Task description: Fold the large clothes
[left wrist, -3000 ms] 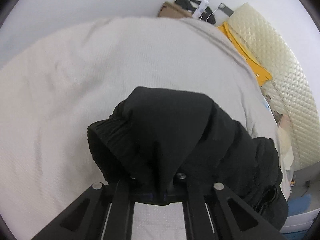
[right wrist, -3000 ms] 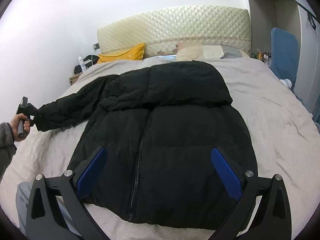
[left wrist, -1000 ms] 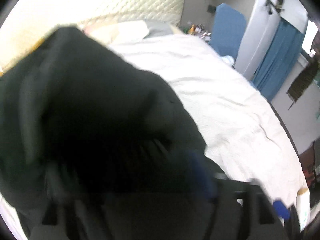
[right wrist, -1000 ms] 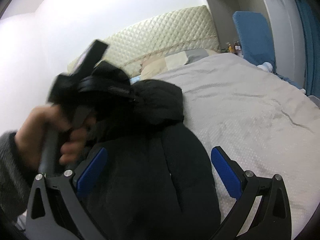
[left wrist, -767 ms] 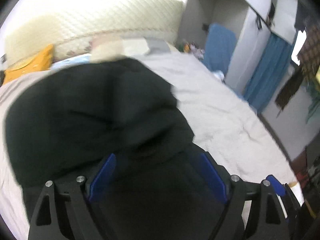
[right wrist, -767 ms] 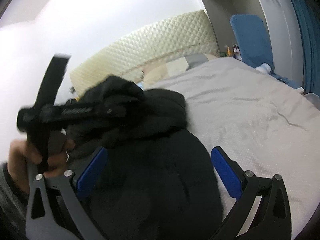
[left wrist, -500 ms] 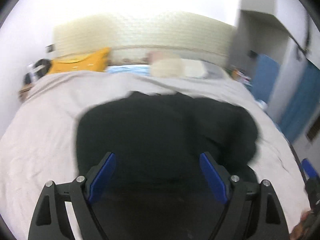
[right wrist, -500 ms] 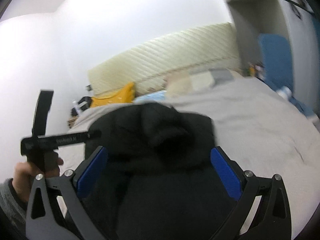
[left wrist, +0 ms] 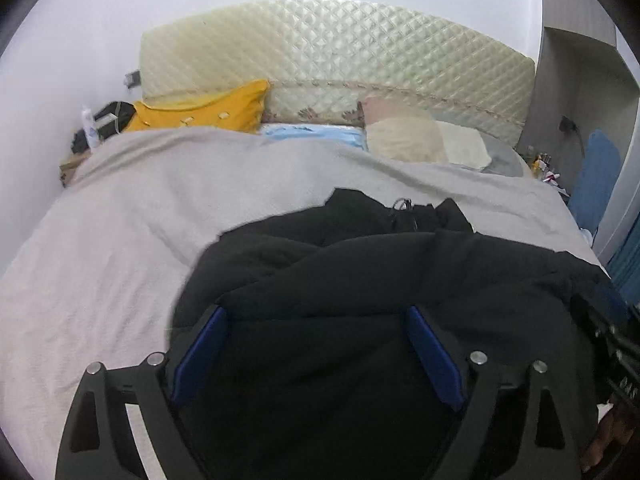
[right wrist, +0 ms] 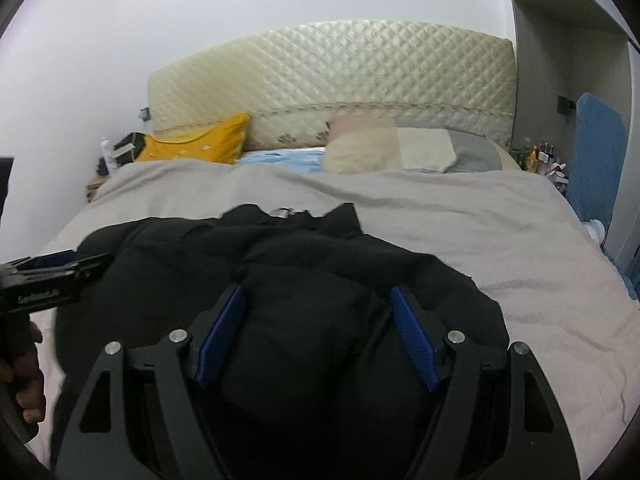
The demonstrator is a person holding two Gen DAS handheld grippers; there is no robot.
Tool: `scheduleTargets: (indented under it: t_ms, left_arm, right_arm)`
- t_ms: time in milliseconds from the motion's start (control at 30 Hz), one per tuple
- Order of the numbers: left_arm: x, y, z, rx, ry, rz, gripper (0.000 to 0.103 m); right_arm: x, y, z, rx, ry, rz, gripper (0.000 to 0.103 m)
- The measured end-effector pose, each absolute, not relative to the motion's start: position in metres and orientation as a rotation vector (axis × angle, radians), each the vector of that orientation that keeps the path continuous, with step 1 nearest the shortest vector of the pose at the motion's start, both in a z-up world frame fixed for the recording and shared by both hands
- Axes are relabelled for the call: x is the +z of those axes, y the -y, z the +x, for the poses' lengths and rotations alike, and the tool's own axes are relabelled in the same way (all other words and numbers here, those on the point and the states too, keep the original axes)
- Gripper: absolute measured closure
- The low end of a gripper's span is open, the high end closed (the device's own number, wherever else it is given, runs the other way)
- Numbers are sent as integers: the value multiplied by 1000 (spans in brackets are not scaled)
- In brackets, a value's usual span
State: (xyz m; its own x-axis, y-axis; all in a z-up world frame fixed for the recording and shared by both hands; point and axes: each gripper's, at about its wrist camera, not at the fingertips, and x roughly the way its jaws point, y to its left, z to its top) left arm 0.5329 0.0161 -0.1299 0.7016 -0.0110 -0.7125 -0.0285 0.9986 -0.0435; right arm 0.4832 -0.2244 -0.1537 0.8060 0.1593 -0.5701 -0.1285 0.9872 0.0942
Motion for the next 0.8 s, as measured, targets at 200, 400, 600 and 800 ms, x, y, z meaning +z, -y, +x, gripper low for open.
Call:
scheduleTargets:
  t_ms: [200, 400, 600, 800]
  left_arm:
    - [-164, -1, 554, 10, -798, -3, 8]
    - [-192, 11, 564, 22, -789, 46, 6]
    - [-212, 16, 569, 28, -771, 61, 4]
    - [-222, 22, 572, 53, -762, 86, 3]
  right_arm:
    - [-183, 230, 512, 180, -661, 20, 23]
    - [-208, 236, 526, 207, -709, 45, 22]
    - [-230, 238, 534, 211, -699, 64, 21]
    - [-245, 238, 544, 217, -706, 72, 20]
